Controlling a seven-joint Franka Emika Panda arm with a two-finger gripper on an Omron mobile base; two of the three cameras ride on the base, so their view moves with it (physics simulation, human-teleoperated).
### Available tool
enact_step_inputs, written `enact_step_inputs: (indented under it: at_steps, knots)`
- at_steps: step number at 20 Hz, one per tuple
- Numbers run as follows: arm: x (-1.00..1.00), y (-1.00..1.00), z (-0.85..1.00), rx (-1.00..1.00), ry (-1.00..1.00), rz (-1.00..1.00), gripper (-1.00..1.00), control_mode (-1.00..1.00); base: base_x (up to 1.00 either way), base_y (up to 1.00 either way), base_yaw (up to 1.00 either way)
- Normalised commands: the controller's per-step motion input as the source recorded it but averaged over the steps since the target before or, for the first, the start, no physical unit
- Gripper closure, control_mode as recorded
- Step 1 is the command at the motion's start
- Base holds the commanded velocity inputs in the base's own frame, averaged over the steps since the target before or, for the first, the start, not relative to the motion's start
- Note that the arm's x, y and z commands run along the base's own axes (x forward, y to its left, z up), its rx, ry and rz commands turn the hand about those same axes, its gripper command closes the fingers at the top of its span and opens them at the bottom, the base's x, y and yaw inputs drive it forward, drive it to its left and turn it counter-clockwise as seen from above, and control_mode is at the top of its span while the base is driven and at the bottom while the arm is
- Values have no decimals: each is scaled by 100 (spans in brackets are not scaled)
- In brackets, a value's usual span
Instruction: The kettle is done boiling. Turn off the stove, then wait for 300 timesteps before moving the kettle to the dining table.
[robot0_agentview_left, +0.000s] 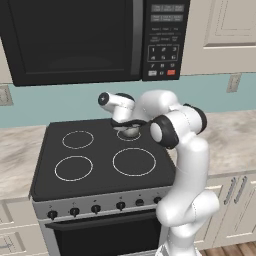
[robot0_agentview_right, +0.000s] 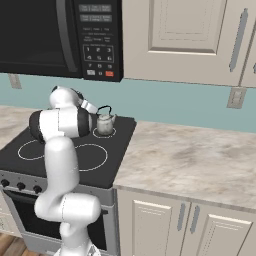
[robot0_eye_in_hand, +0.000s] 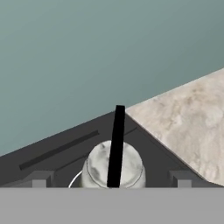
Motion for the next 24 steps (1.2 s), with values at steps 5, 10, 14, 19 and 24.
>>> enact_step_inputs:
  at_steps: [5, 10, 14, 19, 24]
  knots:
    - [1, -6, -2, 3, 0, 0, -100, -100, 0, 0, 0]
    - [0, -22, -6, 2, -3, 0, -100, -100, 0, 0, 0]
    - [6, -10, 0, 1, -1, 0, -100, -100, 0, 0, 0]
    - [9, 0, -6, 1, 0, 0, -100, -100, 0, 0, 0]
    - [9, 0, -9, 1, 0, 0, -100, -100, 0, 0, 0]
